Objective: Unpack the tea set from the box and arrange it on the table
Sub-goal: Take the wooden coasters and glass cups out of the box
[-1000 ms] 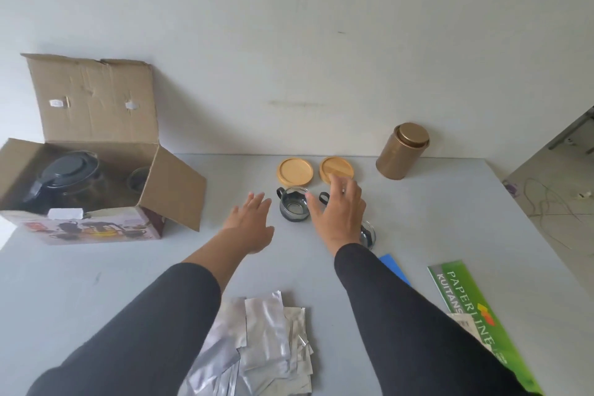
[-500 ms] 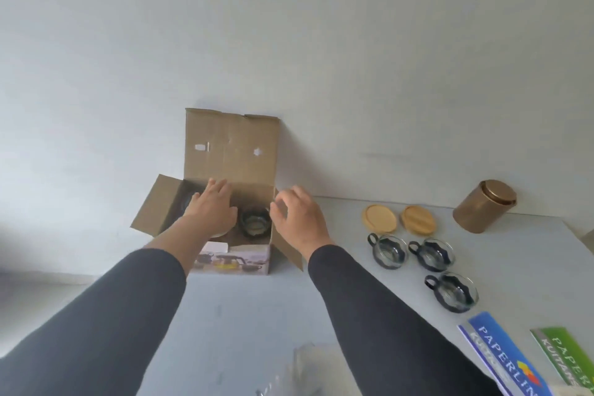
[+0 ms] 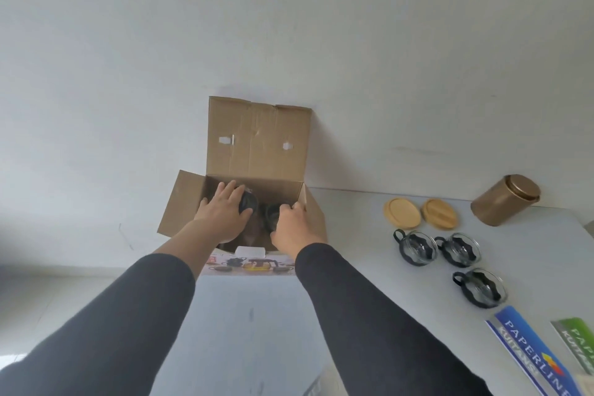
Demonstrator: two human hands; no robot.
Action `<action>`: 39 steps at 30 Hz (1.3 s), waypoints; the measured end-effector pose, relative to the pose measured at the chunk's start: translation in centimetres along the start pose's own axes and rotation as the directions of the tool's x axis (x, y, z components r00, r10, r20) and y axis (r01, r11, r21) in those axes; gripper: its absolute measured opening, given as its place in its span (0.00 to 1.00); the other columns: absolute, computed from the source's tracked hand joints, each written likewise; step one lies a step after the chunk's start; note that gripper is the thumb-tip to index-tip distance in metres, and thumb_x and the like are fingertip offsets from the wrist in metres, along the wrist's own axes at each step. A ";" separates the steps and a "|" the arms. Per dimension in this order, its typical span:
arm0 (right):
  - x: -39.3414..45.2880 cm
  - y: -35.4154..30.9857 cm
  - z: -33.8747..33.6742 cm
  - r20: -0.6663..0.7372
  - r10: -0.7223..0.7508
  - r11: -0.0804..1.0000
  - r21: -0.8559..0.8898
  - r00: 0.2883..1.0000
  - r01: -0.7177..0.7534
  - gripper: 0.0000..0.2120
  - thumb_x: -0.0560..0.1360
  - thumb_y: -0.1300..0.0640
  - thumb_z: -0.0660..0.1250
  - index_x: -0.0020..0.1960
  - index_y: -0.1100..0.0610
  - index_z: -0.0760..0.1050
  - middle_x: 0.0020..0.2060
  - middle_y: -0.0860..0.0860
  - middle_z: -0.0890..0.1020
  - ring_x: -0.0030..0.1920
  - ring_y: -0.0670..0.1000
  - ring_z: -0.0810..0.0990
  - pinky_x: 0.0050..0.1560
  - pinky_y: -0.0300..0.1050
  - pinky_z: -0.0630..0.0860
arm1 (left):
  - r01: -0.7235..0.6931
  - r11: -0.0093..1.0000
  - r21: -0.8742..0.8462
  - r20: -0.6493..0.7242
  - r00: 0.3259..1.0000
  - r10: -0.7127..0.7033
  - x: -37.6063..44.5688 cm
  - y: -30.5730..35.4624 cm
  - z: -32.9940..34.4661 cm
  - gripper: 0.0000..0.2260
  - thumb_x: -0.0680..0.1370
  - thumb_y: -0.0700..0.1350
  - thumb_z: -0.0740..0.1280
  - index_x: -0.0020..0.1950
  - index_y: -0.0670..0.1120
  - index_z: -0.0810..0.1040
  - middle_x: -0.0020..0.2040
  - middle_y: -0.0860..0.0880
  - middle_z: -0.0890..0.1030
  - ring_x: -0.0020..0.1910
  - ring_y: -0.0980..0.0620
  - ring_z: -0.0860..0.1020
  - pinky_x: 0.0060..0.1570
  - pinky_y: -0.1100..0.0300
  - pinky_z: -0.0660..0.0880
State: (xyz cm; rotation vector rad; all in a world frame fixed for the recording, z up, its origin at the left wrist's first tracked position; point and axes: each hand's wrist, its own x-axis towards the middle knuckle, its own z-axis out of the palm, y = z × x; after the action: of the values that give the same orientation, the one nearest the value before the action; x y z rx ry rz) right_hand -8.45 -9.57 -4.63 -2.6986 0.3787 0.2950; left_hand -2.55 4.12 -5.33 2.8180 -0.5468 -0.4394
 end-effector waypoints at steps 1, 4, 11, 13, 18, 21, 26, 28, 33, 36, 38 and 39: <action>0.4 0.0 0.2 -0.002 0.011 1.000 0.000 1.000 -0.011 0.21 0.76 0.61 0.65 0.67 0.61 0.65 0.64 0.59 0.66 0.63 0.59 0.70 0.62 0.47 0.69 | -0.002 1.000 0.005 0.011 1.000 0.002 0.1 -0.1 0.2 0.27 0.82 0.56 0.50 0.78 0.50 0.47 0.79 0.50 0.45 0.78 0.46 0.42 0.74 0.43 0.49; 2.0 -0.1 0.6 -0.016 0.036 0.999 0.009 0.999 -0.036 0.25 0.76 0.62 0.66 0.70 0.61 0.61 0.67 0.59 0.64 0.67 0.59 0.67 0.65 0.46 0.68 | -0.031 0.996 0.080 0.017 0.999 0.029 0.2 -0.6 0.6 0.26 0.82 0.57 0.45 0.78 0.51 0.43 0.79 0.50 0.42 0.77 0.47 0.40 0.74 0.44 0.45; 4.9 -0.1 2.9 0.027 0.110 0.991 -0.075 0.994 -0.107 0.31 0.74 0.60 0.68 0.72 0.62 0.57 0.70 0.60 0.60 0.70 0.59 0.63 0.68 0.49 0.65 | -0.053 0.976 0.210 0.019 0.999 0.050 0.3 -0.8 0.8 0.26 0.82 0.57 0.42 0.78 0.50 0.42 0.79 0.49 0.42 0.77 0.47 0.41 0.74 0.44 0.44; 5.5 0.0 3.6 0.016 0.112 0.986 -0.125 0.994 -0.109 0.29 0.75 0.59 0.68 0.71 0.62 0.59 0.68 0.61 0.62 0.68 0.59 0.65 0.67 0.48 0.67 | -0.053 0.977 0.206 0.013 0.999 0.051 0.4 -0.8 0.9 0.26 0.82 0.57 0.43 0.78 0.51 0.43 0.79 0.49 0.43 0.78 0.47 0.41 0.75 0.44 0.44; 6.4 -0.1 4.5 -0.119 0.055 0.963 -0.256 0.991 -0.084 0.24 0.76 0.57 0.66 0.67 0.62 0.62 0.64 0.62 0.69 0.64 0.60 0.67 0.63 0.49 0.70 | -0.037 0.980 0.196 0.005 0.999 0.037 0.4 -0.8 1.1 0.26 0.82 0.57 0.43 0.78 0.51 0.43 0.79 0.49 0.42 0.77 0.47 0.40 0.74 0.44 0.43; 6.6 0.0 4.8 -0.152 0.031 0.956 -0.286 0.988 -0.074 0.22 0.76 0.58 0.65 0.66 0.61 0.63 0.63 0.62 0.71 0.65 0.60 0.67 0.63 0.49 0.69 | -0.033 0.983 0.182 0.004 0.999 0.033 0.3 -0.9 1.1 0.25 0.82 0.56 0.43 0.78 0.51 0.43 0.79 0.49 0.42 0.77 0.47 0.40 0.75 0.44 0.43; 6.2 -0.1 3.8 -0.223 -0.089 0.926 -0.377 0.971 -0.001 0.24 0.74 0.56 0.67 0.66 0.62 0.63 0.62 0.60 0.71 0.63 0.59 0.67 0.62 0.47 0.67 | -0.025 0.983 0.183 0.004 1.000 0.025 0.4 -0.9 1.2 0.26 0.82 0.56 0.43 0.78 0.51 0.42 0.79 0.49 0.41 0.77 0.47 0.39 0.74 0.45 0.42; 5.6 -0.2 2.6 -0.251 -0.155 0.919 -0.392 0.956 0.046 0.29 0.71 0.51 0.71 0.66 0.61 0.64 0.62 0.59 0.70 0.62 0.58 0.67 0.62 0.48 0.67 | -0.024 0.981 0.191 0.008 1.000 0.023 0.4 -0.8 1.3 0.26 0.82 0.57 0.42 0.78 0.51 0.42 0.79 0.49 0.41 0.77 0.47 0.39 0.74 0.45 0.42; 3.4 0.2 -0.5 -0.314 -0.197 0.976 -0.154 0.929 0.155 0.33 0.65 0.43 0.74 0.63 0.56 0.64 0.58 0.55 0.66 0.55 0.57 0.74 0.52 0.48 0.77 | -0.026 0.984 0.177 0.037 0.999 0.020 0.2 -0.7 0.9 0.26 0.82 0.56 0.42 0.78 0.50 0.41 0.78 0.49 0.40 0.77 0.47 0.38 0.74 0.44 0.43; 1.9 1.5 -2.2 -0.400 -0.167 0.980 0.029 0.901 0.195 0.36 0.65 0.43 0.74 0.66 0.53 0.62 0.57 0.53 0.63 0.54 0.56 0.76 0.52 0.48 0.79 | -0.030 0.985 0.168 0.054 0.998 0.022 0.2 -0.6 0.6 0.26 0.82 0.56 0.44 0.78 0.50 0.42 0.79 0.49 0.41 0.77 0.46 0.40 0.74 0.43 0.43; 0.7 3.0 -3.3 -0.452 -0.167 0.967 0.099 0.876 0.235 0.38 0.65 0.46 0.74 0.69 0.54 0.62 0.59 0.53 0.63 0.57 0.55 0.74 0.56 0.45 0.76 | -0.021 0.988 0.151 0.013 1.000 0.019 0.2 -0.2 0.2 0.25 0.82 0.56 0.47 0.78 0.49 0.48 0.79 0.49 0.46 0.78 0.46 0.42 0.74 0.41 0.45; 0.0 4.0 -3.8 -0.483 -0.166 0.962 0.112 0.860 0.248 0.38 0.64 0.48 0.74 0.69 0.54 0.62 0.59 0.53 0.63 0.58 0.55 0.74 0.57 0.42 0.75 | -0.020 0.990 0.139 -0.027 0.999 0.024 0.1 0.1 0.2 0.24 0.82 0.54 0.49 0.77 0.49 0.52 0.78 0.49 0.48 0.78 0.46 0.43 0.74 0.40 0.46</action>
State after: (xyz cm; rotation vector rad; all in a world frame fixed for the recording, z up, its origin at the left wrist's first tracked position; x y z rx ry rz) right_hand -9.10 -14.66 -2.67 -2.5833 0.2263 -0.4496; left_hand -2.51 3.94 -5.48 2.9423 -0.6255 -0.3694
